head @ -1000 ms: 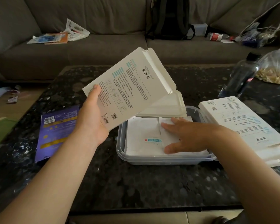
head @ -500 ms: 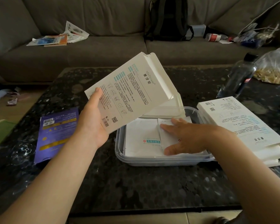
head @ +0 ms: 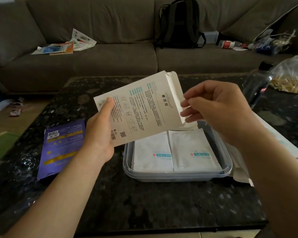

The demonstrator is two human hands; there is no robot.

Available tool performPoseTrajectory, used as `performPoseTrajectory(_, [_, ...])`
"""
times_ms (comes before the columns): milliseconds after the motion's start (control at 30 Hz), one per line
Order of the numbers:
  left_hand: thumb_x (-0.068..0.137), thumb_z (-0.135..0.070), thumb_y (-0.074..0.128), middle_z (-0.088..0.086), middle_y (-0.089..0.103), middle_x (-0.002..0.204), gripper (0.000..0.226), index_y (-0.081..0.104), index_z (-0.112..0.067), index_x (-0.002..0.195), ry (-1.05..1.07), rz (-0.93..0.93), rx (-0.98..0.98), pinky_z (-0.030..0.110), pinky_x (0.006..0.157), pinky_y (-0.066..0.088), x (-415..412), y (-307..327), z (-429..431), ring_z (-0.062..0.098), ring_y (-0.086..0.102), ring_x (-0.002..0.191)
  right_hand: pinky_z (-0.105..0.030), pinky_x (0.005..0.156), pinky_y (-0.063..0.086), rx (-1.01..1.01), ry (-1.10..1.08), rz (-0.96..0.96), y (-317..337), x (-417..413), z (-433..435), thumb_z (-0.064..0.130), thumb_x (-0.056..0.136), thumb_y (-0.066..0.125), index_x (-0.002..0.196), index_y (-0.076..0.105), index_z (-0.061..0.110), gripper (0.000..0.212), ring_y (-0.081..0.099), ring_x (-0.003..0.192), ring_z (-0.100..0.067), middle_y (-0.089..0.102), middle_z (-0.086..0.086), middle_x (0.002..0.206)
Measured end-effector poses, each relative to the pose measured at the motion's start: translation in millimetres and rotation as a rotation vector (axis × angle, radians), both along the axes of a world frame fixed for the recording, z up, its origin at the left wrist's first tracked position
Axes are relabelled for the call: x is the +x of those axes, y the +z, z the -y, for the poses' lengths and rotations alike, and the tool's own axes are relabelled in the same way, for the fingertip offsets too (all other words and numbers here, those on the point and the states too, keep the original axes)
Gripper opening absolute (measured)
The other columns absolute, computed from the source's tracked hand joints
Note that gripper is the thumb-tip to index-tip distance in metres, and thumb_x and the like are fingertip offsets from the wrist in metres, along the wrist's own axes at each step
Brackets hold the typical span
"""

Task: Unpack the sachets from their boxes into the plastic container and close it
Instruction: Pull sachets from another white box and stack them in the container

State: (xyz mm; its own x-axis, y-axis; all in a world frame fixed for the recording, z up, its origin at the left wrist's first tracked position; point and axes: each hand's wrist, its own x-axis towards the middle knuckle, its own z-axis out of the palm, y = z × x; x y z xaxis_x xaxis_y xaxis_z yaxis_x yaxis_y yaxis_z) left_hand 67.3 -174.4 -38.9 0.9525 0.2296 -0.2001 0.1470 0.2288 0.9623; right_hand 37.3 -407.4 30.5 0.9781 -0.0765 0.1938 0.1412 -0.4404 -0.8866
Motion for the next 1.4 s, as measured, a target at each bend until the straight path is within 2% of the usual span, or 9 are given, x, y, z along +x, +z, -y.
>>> performPoseTrajectory(133, [0.101,-0.057,0.056,-0.007,0.081,0.108,0.029,0.078,-0.038,0.103,-0.001,0.023,0.021,0.055,0.096,0.056,-2.0,0.9,1.9,0.024,0.074,0.106,-0.035,0.072,0.064,0.04,0.012,-0.076,-1.8,-1.3,-6.2,0.009,0.098,0.059,0.09,0.069,0.014,0.013,0.075,0.075,-0.02,0.074,0.0,0.095])
performPoseTrajectory(267, [0.101,-0.057,0.055,-0.007,0.081,0.107,0.029,0.078,-0.039,0.102,0.009,0.032,0.03,0.054,0.097,0.056,-2.8,1.9,1.1,0.023,0.074,0.105,-0.034,0.072,0.064,0.04,-0.02,-0.085,-2.3,1.2,-8.0,0.008,0.098,0.057,0.092,0.067,0.015,0.014,0.074,0.077,-0.021,0.074,0.003,0.095])
performPoseTrajectory(467, [0.101,-0.057,0.056,-0.005,0.08,0.109,0.03,0.078,-0.036,0.102,0.004,0.07,0.048,0.055,0.095,0.056,-3.5,2.4,1.7,0.025,0.075,0.106,-0.029,0.075,0.063,0.04,0.021,-0.11,-5.2,2.2,-11.9,0.011,0.1,0.056,0.095,0.068,0.021,0.017,0.072,0.089,-0.016,0.073,0.009,0.097])
performPoseTrajectory(567, [0.101,-0.055,0.057,-0.004,0.08,0.109,0.029,0.077,-0.033,0.104,0.012,0.102,0.056,0.051,0.09,0.058,-3.7,1.9,2.2,0.024,0.075,0.104,-0.031,0.075,0.063,0.123,0.031,-0.146,-4.9,1.5,-12.9,0.008,0.1,0.055,0.095,0.069,0.019,0.019,0.071,0.091,-0.019,0.073,0.006,0.099])
performPoseTrajectory(700, [0.102,-0.052,0.057,-0.005,0.08,0.108,0.028,0.076,-0.031,0.103,0.035,0.13,0.049,0.049,0.087,0.058,-3.9,2.2,2.4,0.022,0.076,0.101,-0.046,0.086,0.061,0.292,0.072,-0.267,-5.3,2.7,-11.3,0.006,0.099,0.056,0.101,0.068,0.011,0.014,0.071,0.097,-0.027,0.073,-0.002,0.106])
performPoseTrajectory(800, [0.102,-0.051,0.057,-0.004,0.08,0.109,0.029,0.075,-0.029,0.105,0.034,0.145,0.048,0.047,0.083,0.058,-4.1,1.2,2.7,0.023,0.076,0.102,-0.044,0.087,0.06,0.365,0.107,-0.313,-5.5,4.1,-10.8,0.007,0.099,0.056,0.102,0.069,0.01,0.014,0.07,0.099,-0.029,0.073,-0.004,0.107])
performPoseTrajectory(933, [0.102,-0.049,0.057,-0.003,0.08,0.108,0.028,0.075,-0.027,0.104,0.025,0.166,0.076,0.042,0.078,0.057,-3.2,-0.4,3.2,0.021,0.076,0.099,-0.044,0.089,0.057,0.293,0.125,-0.353,-8.8,5.3,-14.2,0.008,0.1,0.056,0.1,0.071,0.014,0.016,0.066,0.101,-0.028,0.07,0.0,0.108])
performPoseTrajectory(1133, [0.102,-0.045,0.059,-0.003,0.081,0.108,0.024,0.076,-0.028,0.099,-0.005,0.185,0.105,0.046,0.084,0.059,-3.4,-1.6,1.2,0.019,0.077,0.099,-0.05,0.094,0.057,0.093,0.139,-0.362,-13.2,7.9,-15.7,0.008,0.098,0.059,0.099,0.075,0.015,0.017,0.068,0.101,-0.024,0.071,0.004,0.111])
performPoseTrajectory(1400, [0.102,-0.049,0.059,-0.003,0.08,0.11,0.027,0.078,-0.03,0.101,-0.049,0.157,0.103,0.054,0.091,0.06,-1.8,-1.7,0.2,0.021,0.077,0.103,-0.044,0.083,0.062,0.163,0.077,-0.347,-16.1,12.3,-15.7,0.011,0.092,0.068,0.091,0.075,0.01,0.007,0.071,0.094,-0.024,0.073,0.002,0.104])
